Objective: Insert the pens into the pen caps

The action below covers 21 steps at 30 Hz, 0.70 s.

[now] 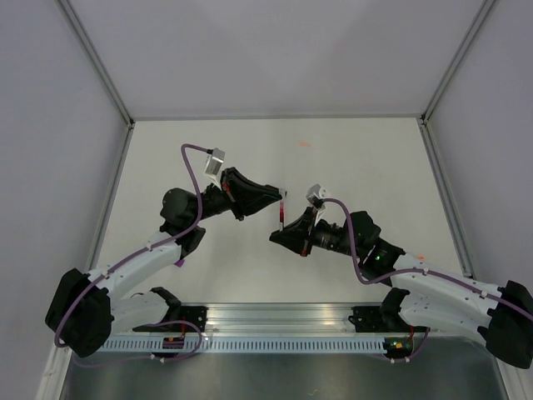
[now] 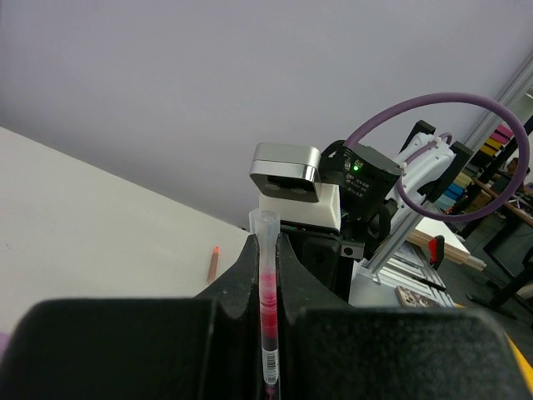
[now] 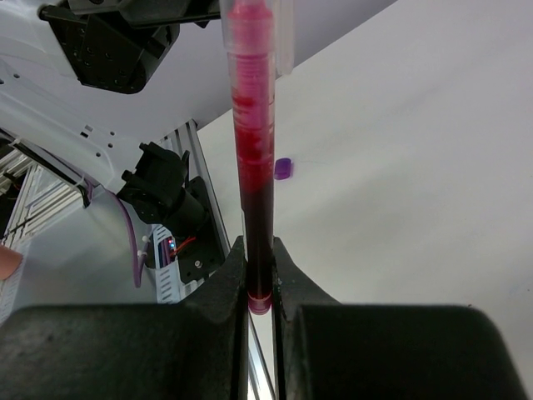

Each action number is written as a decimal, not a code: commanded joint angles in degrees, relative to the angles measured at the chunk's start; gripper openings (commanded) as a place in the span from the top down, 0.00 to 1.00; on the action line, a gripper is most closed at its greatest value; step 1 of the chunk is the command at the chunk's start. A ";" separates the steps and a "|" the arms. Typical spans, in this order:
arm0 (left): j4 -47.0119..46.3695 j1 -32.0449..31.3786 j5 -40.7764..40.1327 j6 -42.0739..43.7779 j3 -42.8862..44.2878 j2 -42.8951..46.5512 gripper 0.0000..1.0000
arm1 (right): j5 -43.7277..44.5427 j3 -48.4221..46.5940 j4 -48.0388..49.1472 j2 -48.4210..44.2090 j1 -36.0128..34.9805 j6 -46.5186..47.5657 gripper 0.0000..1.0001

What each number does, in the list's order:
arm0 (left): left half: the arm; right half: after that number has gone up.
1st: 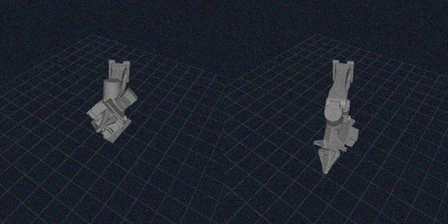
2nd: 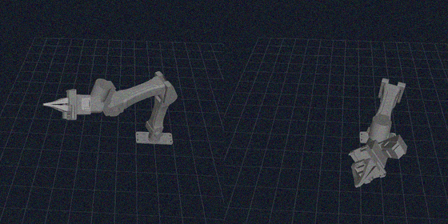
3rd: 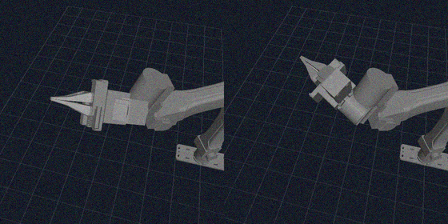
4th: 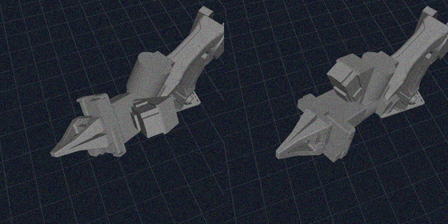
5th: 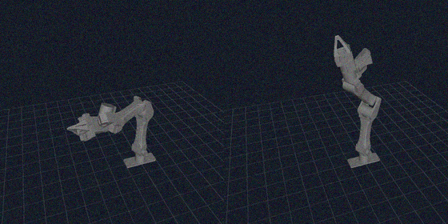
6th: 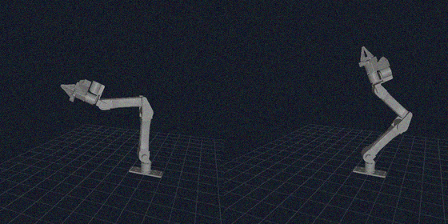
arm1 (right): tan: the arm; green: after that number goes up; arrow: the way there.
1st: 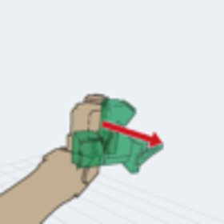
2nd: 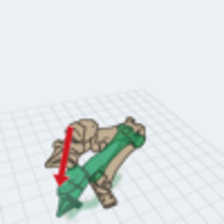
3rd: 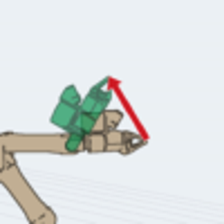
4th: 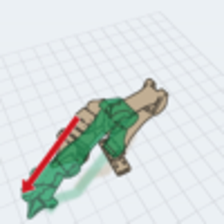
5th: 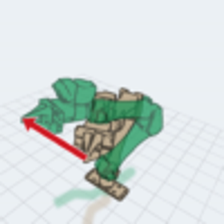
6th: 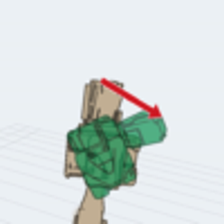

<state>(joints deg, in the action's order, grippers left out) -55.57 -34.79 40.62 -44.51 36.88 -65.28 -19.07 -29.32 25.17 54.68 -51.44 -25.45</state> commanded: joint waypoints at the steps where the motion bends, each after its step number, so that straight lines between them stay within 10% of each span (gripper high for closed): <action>1: 1.43 -0.63 4.37 3.20 -1.64 1.73 0.98 | 2.90 -0.82 3.14 -1.85 0.55 0.58 1.00; 21: 19.70 -0.63 -1.51 9.78 4.94 9.12 0.33 | -3.60 -3.11 2.34 1.49 0.11 1.28 1.00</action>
<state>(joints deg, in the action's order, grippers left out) -40.73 -35.18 41.58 -38.72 37.47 -56.88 -21.19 -29.95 24.69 55.99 -51.16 -24.60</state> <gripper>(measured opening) 0.658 0.118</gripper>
